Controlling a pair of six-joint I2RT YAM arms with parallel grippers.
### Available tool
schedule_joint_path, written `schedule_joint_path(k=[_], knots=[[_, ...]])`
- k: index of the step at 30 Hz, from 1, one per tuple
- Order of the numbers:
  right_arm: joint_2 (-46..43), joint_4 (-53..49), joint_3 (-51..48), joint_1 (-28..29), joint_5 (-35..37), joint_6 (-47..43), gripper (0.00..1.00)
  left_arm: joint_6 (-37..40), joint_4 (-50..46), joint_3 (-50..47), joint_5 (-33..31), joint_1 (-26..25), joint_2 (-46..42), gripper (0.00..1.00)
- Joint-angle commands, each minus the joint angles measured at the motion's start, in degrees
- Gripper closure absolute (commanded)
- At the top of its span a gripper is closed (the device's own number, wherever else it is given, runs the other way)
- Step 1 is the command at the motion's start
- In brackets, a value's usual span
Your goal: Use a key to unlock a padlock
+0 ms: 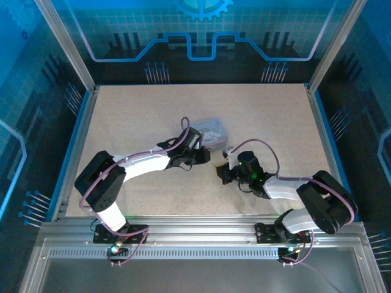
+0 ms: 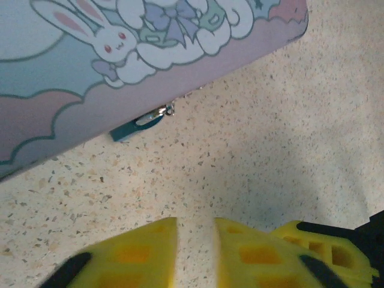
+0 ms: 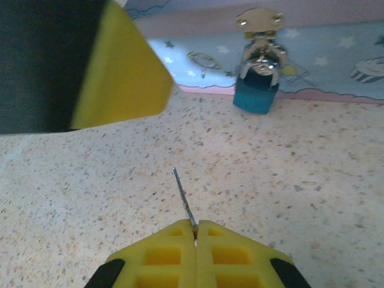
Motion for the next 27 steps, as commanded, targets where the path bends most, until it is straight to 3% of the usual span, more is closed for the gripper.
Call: schedule_joint_path(k=[1,12,19,27], knots=[[-1.5,-2.0,1.6,-2.2,-1.7,-1.0,1.00,1.1,0.2,-0.5,-3.8,-0.1,-3.1,0.68],[-4.3,-8.8,9.6,-10.8,-10.7,0.7,1.00,3.3,2.4,-2.8,-5.2,4.9,-4.3,0.55],[7.6,-12.0,23.4,-15.2,-17.3,2.2,1.00,5.4,-1.4,-2.0,-8.6,7.1,-8.6,0.33],[21.2,-23.5,38.6,-15.5,-17.6,1.8,1.00,6.9,-5.5,1.9,-4.9,12.3,-5.7,0.18]])
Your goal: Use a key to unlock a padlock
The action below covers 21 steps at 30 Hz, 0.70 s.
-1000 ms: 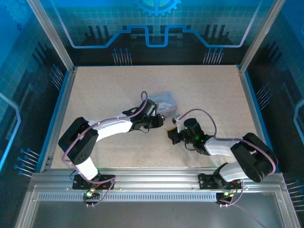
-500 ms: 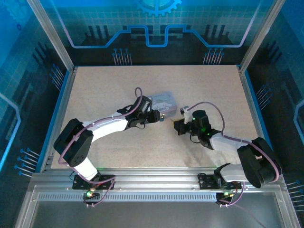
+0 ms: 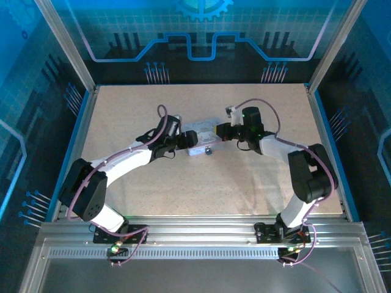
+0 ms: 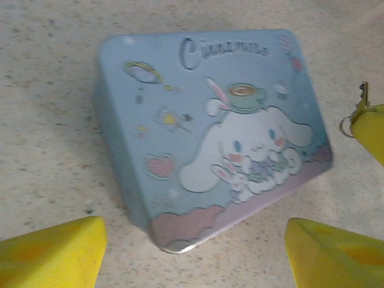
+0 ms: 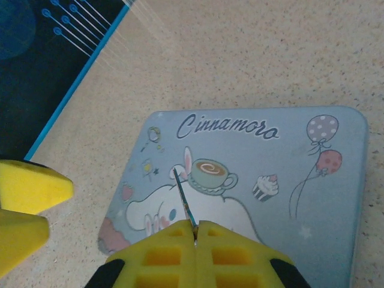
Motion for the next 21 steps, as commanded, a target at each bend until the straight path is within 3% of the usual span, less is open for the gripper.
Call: schedule_joint_path(k=[1,8,21], knots=[[3.5,-7.8,4.1,-0.5,-1.2,0.2,1.00,1.7,-3.1,3.2,2.1,1.3,2.8,0.17],[6.9,-13.1,5.8,-0.5,0.0,1.2,1.00,1.4,-2.3,5.6,4.8,3.0,9.8,0.15],[6.1,-17.4,-0.1,1.4,1.0,3.9,1.00,2.4,-3.1,1.0,0.4,3.2,11.1,0.22]])
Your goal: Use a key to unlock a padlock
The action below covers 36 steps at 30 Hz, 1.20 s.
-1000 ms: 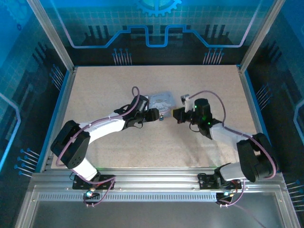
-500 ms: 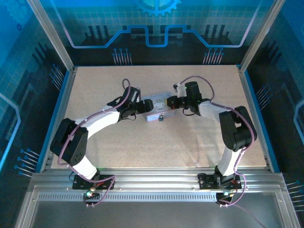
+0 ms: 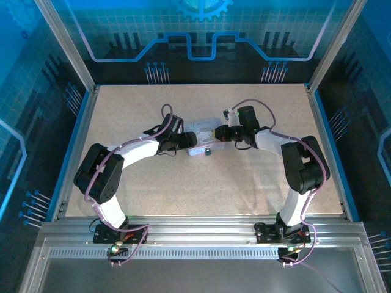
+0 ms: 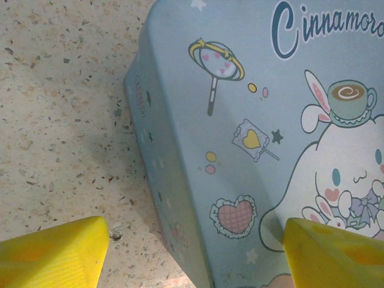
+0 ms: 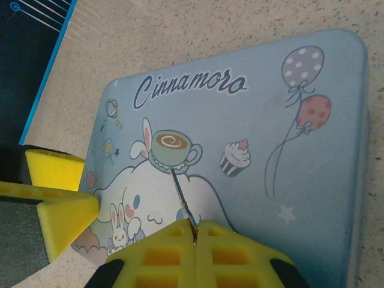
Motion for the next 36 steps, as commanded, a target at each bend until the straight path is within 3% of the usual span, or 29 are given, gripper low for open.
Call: schedule_joint_path(k=[1,12,23,36], knots=[[1.0,-9.0,-4.4,1.7,1.4,1.7,1.00,1.4,-2.9,-3.0,-2.7,0.7,-0.1,0.23],[-1.2,-5.1,-11.0,8.5,2.4,7.1,1.00,1.6,-3.0,-7.1,-2.5,4.8,-2.4,0.23],[-3.5,-4.9,-9.9,12.5,3.3,10.1,1.00,3.3,-1.9,-8.2,-0.4,8.7,-4.1,0.22],[-7.9,-5.8,-2.2,10.3,1.7,7.0,1.00,8.2,5.9,-18.5,3.0,7.5,-26.4,0.10]])
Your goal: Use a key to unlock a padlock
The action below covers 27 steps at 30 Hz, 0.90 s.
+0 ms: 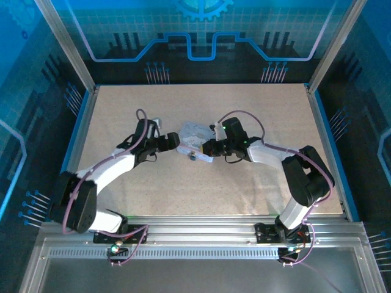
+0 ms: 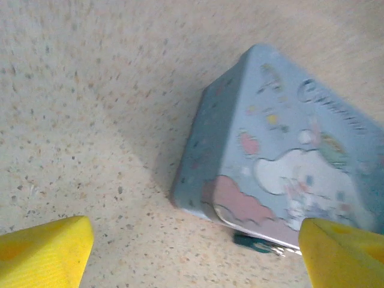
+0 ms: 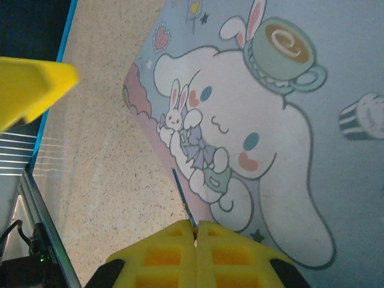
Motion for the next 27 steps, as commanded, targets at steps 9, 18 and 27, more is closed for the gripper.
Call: schedule_joint_path(k=[9,18,27], knots=[[5.2,-1.2,7.6,-1.1,-0.4,-0.7,1.00,7.8,5.1,-8.6,1.4,-12.1,-7.1,0.14],[6.8,-6.4,6.4,-1.0,3.2,-1.5,1.00,13.0,13.3,-6.8,0.0,-16.9,5.9,0.17],[6.4,-7.0,5.5,-1.1,3.6,-2.5,1.00,15.3,20.1,-5.5,-1.1,-17.6,14.7,0.23]])
